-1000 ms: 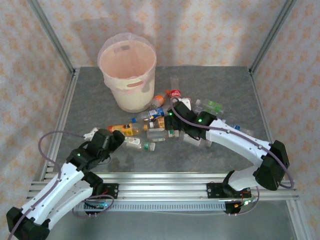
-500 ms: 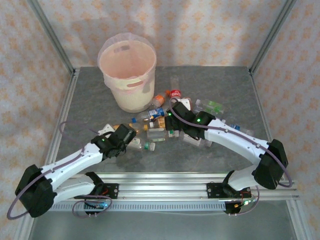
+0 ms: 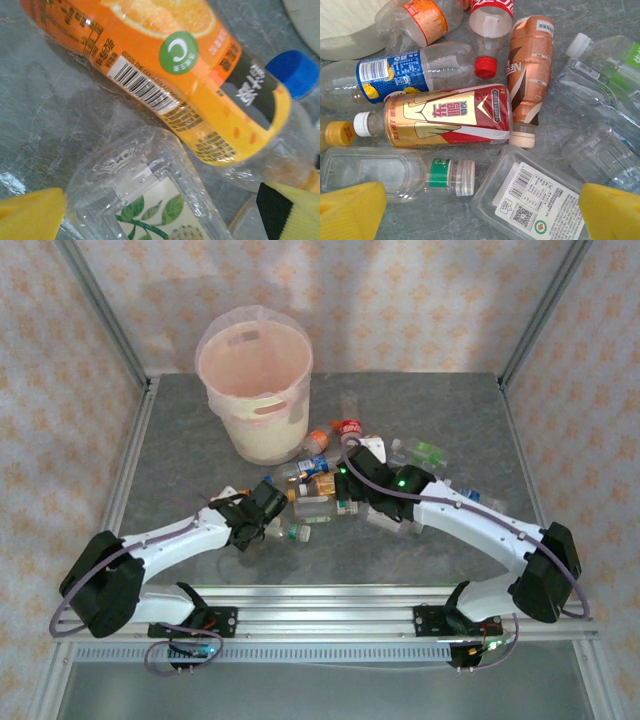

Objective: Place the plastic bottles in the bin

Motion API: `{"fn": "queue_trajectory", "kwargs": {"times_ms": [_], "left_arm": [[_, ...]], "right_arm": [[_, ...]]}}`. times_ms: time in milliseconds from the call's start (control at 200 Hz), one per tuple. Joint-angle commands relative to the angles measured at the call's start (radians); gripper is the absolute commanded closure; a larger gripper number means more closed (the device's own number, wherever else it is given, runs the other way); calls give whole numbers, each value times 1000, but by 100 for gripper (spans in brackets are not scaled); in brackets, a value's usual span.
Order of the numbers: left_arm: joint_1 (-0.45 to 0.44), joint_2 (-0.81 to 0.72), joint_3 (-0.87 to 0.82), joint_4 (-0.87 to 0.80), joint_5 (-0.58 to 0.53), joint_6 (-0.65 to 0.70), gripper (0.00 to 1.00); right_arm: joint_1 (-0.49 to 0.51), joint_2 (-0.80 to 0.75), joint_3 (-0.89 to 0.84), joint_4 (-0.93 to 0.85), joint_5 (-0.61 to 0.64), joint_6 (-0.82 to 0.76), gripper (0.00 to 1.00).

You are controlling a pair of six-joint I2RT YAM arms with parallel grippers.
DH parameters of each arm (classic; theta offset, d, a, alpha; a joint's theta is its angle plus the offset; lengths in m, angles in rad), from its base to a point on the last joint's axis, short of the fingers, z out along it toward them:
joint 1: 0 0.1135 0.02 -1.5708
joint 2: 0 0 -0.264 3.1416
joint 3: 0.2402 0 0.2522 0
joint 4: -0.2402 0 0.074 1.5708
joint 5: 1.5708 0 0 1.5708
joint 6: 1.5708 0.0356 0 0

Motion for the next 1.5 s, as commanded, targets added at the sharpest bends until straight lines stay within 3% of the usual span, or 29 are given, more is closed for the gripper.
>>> {"fn": "queue_trajectory", "kwargs": {"times_ms": [0,455,701,816,1036,1286,1496], "left_arm": [[-5,31,22,8,-2,-19,4],[-4,62,-72,71,46,-60,30],[-4,85,-88,87,69,-68,28],[-5,99,-61,48,77,-50,14],[-4,133,-23,-6,103,-28,13],[-5,136,8,-47,102,-22,35],[-5,9,39,-138,63,-8,50]], "right_arm": [[-4,-21,1,-39,42,-12,1],[-5,-19,4,-44,61,3,1],[-5,-18,6,-39,71,16,1],[-5,-19,6,-45,79,22,1],[-4,-41,-8,-52,118,39,1],[-6,-83,-23,-49,153,49,1],[-6,-119,-35,-49,185,63,1]]}}
